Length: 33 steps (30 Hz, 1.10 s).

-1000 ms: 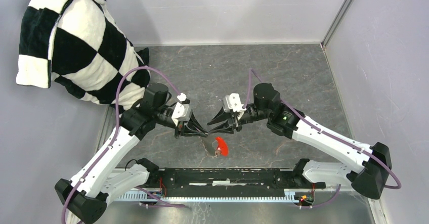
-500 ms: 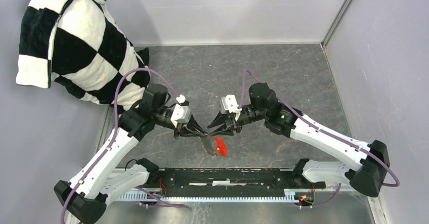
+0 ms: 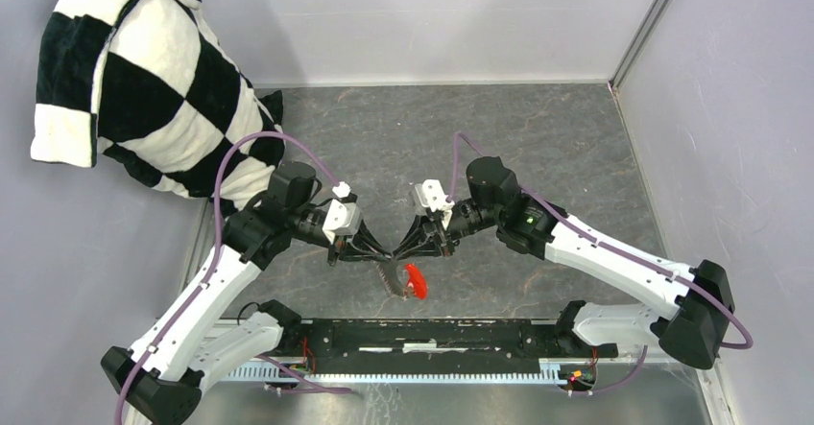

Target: Put the keys on the keyring

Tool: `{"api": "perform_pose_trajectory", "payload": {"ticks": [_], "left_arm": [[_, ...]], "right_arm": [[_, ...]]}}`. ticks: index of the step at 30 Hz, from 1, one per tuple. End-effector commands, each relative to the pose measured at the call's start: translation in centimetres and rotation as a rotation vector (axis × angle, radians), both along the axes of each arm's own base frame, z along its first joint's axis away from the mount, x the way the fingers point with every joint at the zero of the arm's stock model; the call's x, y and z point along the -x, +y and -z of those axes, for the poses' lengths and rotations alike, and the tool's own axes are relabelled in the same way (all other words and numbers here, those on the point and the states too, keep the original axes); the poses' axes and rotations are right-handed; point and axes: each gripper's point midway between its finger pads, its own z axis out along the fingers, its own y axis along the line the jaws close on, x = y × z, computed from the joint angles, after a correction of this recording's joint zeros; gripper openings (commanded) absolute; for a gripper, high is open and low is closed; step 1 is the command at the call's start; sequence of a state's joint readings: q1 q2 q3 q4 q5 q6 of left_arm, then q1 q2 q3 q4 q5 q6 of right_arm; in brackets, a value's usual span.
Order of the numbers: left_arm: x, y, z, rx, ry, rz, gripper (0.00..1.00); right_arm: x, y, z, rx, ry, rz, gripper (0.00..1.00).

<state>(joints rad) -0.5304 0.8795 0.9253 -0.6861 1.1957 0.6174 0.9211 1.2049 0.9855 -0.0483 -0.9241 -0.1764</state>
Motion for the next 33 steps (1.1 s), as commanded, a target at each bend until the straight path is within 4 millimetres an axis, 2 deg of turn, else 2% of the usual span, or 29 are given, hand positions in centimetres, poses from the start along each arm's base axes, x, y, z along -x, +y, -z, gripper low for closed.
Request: {"api": "perform_pose_trajectory", "payload": {"ticks": [1, 3, 10, 12, 13, 17, 22, 33], "left_arm": [[-0.7, -0.3, -0.5, 0.034, -0.105, 0.007, 0.02], [-0.7, -0.2, -0.3, 0.028, -0.116, 0.008, 0.02], [-0.7, 0.0, 0.5, 0.004, -0.106, 0.016, 0.02], [-0.7, 0.0, 0.4, 0.007, -0.109, 0.018, 0.02], [-0.7, -0.1, 0.3, 0.008, -0.111, 0.018, 0.02], [-0.7, 0.0, 0.1, 0.008, -0.114, 0.014, 0.02], [-0.6, 0.1, 0.1, 0.007, -0.119, 0.011, 0.02], [-0.8, 0.0, -0.4, 0.013, -0.131, 0.009, 0.02]], "right_arm": [[-0.2, 1.4, -3.1, -0.093, -0.046, -0.014, 0.07], [-0.6, 1.4, -3.3, -0.096, -0.054, 0.01, 0.01], [-1.7, 0.9, -4.0, -0.123, -0.104, 0.1, 0.02], [-1.9, 0.6, -4.3, -0.138, -0.109, 0.128, 0.22], [-1.9, 0.5, -4.4, -0.14, -0.112, 0.133, 0.28], [-1.4, 0.0, -4.4, -0.134, -0.124, 0.122, 0.38], [-0.3, -0.4, -3.5, -0.099, -0.089, 0.069, 0.49], [-0.5, 0.6, -1.6, -0.054, -0.041, 0.065, 0.44]]}}
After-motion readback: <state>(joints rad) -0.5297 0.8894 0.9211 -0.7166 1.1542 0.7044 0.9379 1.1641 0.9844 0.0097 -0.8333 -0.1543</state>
